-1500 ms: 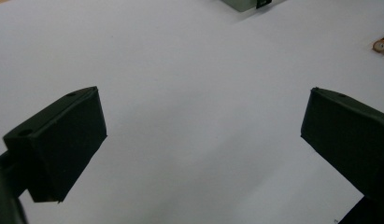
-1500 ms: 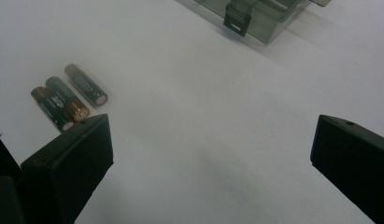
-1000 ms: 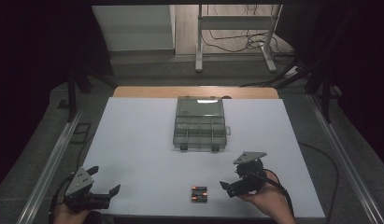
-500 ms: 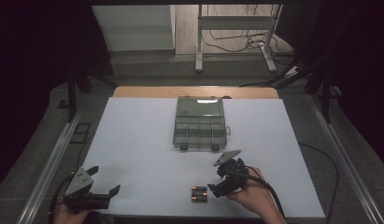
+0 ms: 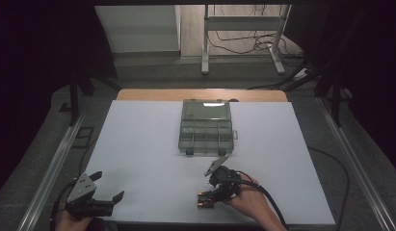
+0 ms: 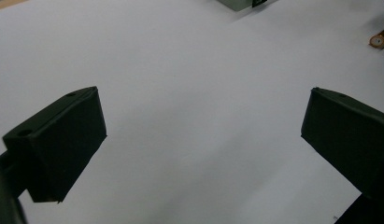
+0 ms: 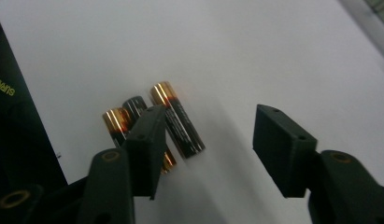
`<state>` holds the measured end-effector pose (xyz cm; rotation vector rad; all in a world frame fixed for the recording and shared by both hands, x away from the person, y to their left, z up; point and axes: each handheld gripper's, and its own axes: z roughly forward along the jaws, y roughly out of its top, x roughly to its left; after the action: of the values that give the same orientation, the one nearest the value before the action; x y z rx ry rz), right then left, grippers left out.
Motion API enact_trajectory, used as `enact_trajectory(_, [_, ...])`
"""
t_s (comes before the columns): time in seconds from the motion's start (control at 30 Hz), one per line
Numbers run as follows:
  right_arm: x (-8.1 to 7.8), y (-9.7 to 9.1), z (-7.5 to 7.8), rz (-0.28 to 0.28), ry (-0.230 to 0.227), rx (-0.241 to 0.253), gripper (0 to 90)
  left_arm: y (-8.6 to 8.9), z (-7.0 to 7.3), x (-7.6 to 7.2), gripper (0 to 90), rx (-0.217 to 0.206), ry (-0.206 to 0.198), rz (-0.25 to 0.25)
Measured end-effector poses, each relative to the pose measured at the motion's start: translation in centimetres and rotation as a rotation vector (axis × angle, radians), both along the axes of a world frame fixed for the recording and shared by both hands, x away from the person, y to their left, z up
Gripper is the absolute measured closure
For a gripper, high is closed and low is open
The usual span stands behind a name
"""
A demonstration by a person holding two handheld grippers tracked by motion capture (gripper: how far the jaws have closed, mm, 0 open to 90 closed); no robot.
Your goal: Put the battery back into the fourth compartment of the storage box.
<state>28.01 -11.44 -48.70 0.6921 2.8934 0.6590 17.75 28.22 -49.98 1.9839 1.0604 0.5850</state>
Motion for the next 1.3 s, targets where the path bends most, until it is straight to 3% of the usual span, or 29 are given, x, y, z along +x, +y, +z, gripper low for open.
enact_trajectory(0.03, [0.1, 0.4, -0.1, 0.028, 0.009, -0.008, 54.8, 0.0, 0.0, 0.0, 0.7, 0.0, 0.0, -0.001])
enact_trajectory(0.17, [0.3, 0.8, -0.3, 0.064, 0.008, -0.01, 65.2, -0.1, 0.0, 0.0, 0.7, 0.006, 0.0, -0.005])
enact_trajectory(0.3, [0.4, 1.1, -0.7, 0.096, 0.042, -0.021, 67.6, -0.2, 0.0, 0.0, 0.8, 0.016, -0.001, -0.009])
enact_trajectory(0.53, [0.7, 1.8, -1.7, 0.135, 0.046, -0.076, 75.7, -0.3, 0.0, -0.1, 0.7, 0.027, -0.003, -0.015])
enact_trajectory(0.7, [0.9, 1.5, -1.5, 0.126, 0.055, -0.077, 76.7, -0.3, 0.0, -0.1, 0.8, 0.031, -0.003, -0.016])
enact_trajectory(0.97, [1.2, 0.6, -0.4, 0.083, 0.029, -0.019, 76.7, -0.4, 0.0, 0.0, 0.8, 0.039, 0.005, -0.008])
enact_trajectory(1.07, [1.8, -0.3, 0.3, 0.043, 0.029, 0.02, 76.7, -0.5, -0.1, 0.1, 0.8, 0.045, 0.009, -0.005])
enact_trajectory(1.3, [2.8, -1.6, 1.3, -0.009, 0.021, 0.076, 76.7, -0.2, -0.1, 0.2, 0.8, 0.026, 0.023, 0.009])
